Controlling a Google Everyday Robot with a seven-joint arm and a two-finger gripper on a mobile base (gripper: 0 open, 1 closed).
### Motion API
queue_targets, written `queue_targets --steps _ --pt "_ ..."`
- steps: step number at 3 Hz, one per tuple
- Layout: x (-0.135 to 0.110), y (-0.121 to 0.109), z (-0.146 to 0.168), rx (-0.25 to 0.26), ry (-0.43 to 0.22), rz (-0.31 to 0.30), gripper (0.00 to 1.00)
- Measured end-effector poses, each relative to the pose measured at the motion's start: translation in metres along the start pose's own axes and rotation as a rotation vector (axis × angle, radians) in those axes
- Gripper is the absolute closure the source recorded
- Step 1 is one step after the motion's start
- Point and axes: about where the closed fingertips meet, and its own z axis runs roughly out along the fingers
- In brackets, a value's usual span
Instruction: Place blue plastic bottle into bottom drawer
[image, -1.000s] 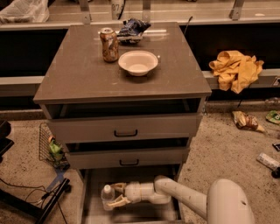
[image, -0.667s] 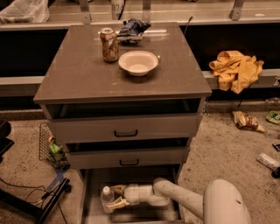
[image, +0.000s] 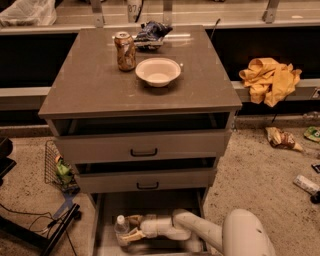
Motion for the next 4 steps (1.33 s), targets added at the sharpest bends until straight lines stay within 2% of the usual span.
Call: queue_targets --steps 1,4 --pt "0.0204 -0.0116 0.0021 0.022 0.018 0.008 0.98" --pt "0.0176 -0.0064 0.008 0.01 0.011 0.011 0.28"
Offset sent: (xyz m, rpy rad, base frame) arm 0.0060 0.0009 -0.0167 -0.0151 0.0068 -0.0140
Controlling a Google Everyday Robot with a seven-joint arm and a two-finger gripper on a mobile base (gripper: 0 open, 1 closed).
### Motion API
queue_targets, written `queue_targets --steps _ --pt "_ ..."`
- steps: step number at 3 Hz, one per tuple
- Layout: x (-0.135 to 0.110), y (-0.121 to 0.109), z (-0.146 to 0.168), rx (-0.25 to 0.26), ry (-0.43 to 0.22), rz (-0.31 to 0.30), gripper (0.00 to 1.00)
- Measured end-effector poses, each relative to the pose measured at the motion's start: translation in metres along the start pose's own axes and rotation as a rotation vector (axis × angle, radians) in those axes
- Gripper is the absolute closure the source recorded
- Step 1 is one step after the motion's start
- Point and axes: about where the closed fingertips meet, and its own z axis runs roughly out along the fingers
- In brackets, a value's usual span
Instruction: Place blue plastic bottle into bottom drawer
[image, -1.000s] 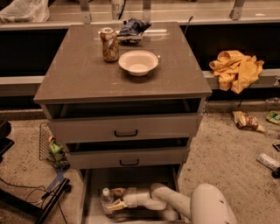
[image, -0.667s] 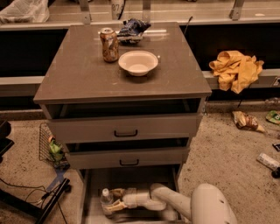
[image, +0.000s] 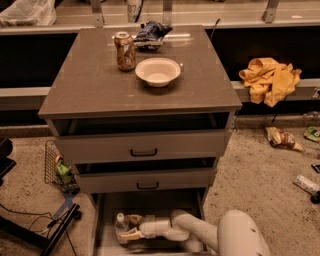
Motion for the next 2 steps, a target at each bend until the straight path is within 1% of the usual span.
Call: queue_targets --steps 1,2 --pt "-0.0003 0.0016 0.0026 -0.004 -0.002 0.001 0.01" --pt "-0.0004 0.0019 0.0032 -0.005 -0.003 0.002 0.0"
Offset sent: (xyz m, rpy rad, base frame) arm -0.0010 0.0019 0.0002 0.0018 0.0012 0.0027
